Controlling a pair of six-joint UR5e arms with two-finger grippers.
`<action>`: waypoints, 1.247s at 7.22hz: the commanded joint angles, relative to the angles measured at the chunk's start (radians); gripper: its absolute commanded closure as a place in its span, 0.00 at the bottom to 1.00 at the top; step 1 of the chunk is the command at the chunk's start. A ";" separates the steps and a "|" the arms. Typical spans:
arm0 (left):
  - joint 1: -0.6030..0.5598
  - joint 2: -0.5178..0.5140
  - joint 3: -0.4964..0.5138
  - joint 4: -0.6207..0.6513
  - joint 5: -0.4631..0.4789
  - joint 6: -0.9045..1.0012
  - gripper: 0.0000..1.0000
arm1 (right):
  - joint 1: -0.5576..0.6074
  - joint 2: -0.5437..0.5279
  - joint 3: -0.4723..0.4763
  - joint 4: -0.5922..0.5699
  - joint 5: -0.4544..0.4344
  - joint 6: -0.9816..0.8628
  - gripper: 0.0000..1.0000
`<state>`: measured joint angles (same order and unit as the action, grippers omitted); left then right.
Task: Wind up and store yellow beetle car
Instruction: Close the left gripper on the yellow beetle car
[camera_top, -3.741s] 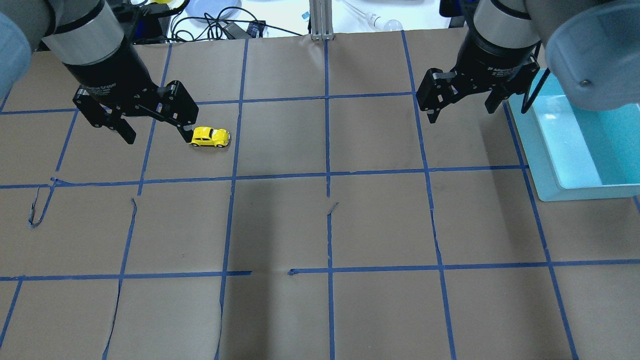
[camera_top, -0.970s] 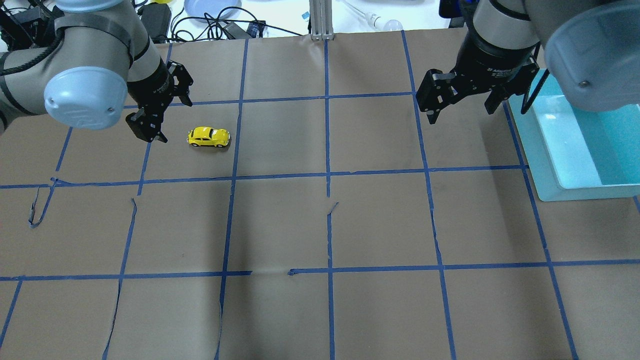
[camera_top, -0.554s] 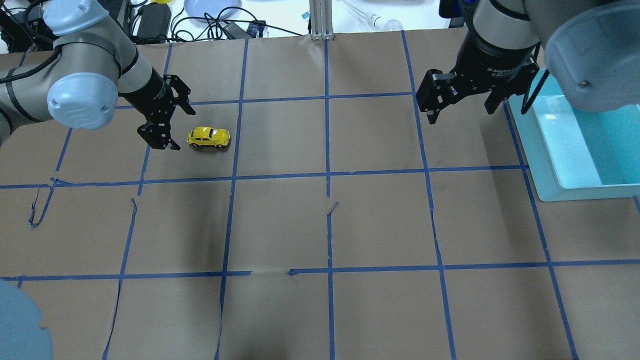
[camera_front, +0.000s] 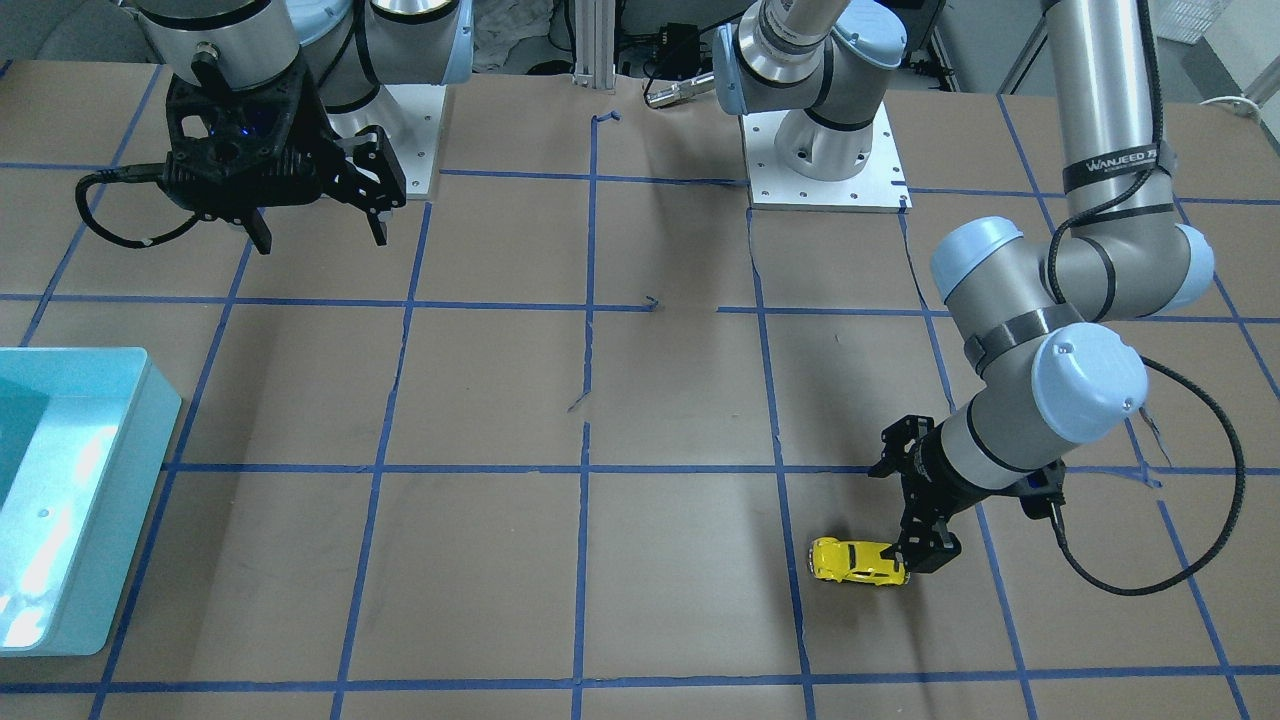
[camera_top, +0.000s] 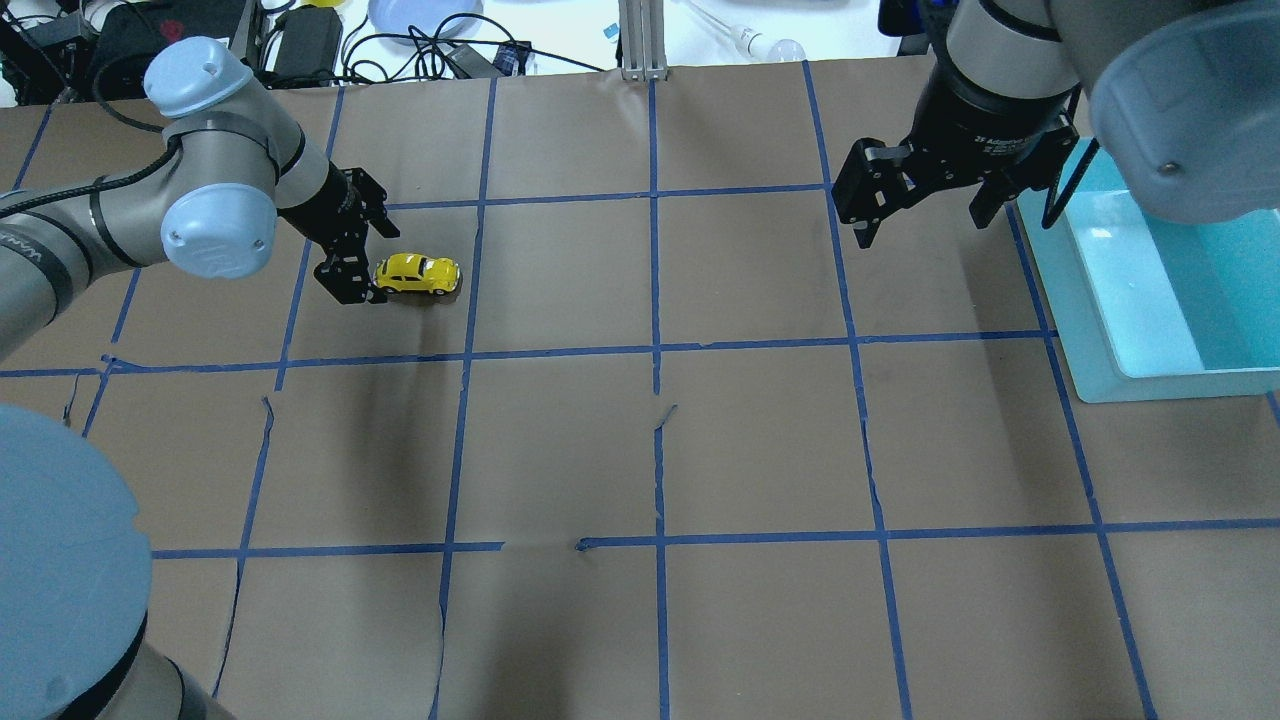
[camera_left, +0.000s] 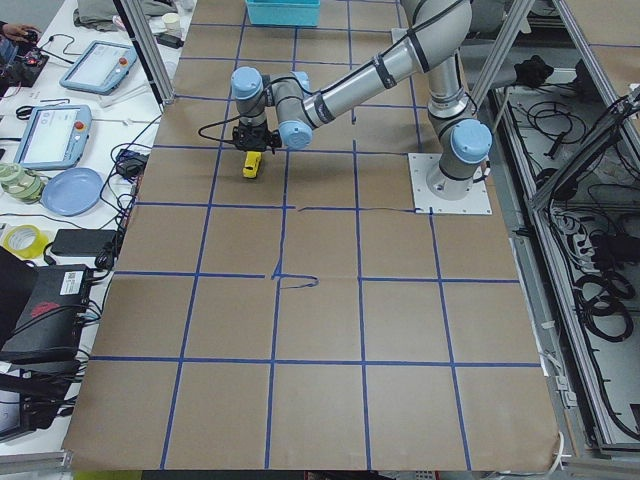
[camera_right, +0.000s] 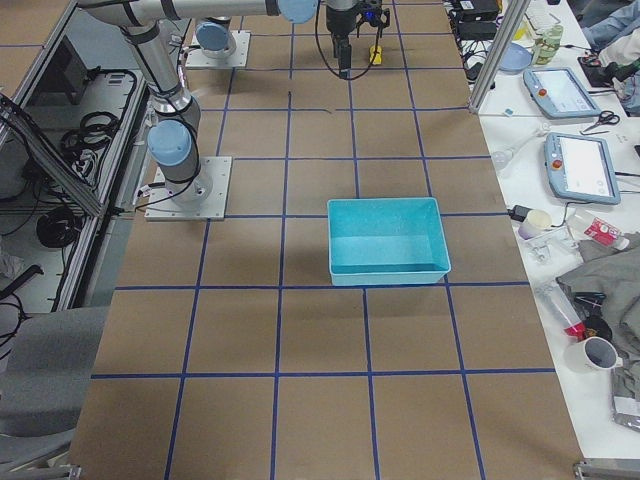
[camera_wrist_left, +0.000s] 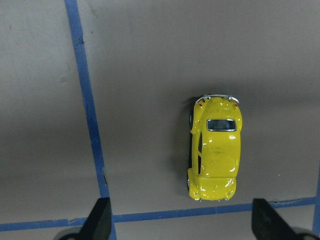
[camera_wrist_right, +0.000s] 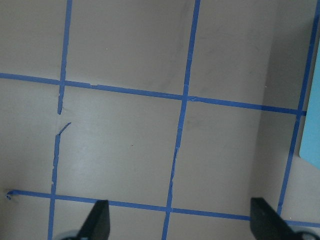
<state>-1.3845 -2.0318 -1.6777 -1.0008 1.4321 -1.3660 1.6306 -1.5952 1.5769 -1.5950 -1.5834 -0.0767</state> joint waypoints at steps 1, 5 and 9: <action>-0.001 -0.070 0.003 0.106 0.001 -0.048 0.01 | 0.000 0.000 0.002 0.001 0.000 0.000 0.00; -0.004 -0.088 0.004 0.110 -0.002 -0.073 0.19 | 0.000 0.000 0.003 0.001 0.000 0.000 0.00; -0.004 -0.096 0.012 0.111 -0.007 -0.070 1.00 | 0.002 0.000 0.003 0.001 -0.001 0.000 0.00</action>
<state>-1.3882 -2.1243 -1.6706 -0.8905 1.4290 -1.4362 1.6319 -1.5953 1.5800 -1.5938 -1.5837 -0.0767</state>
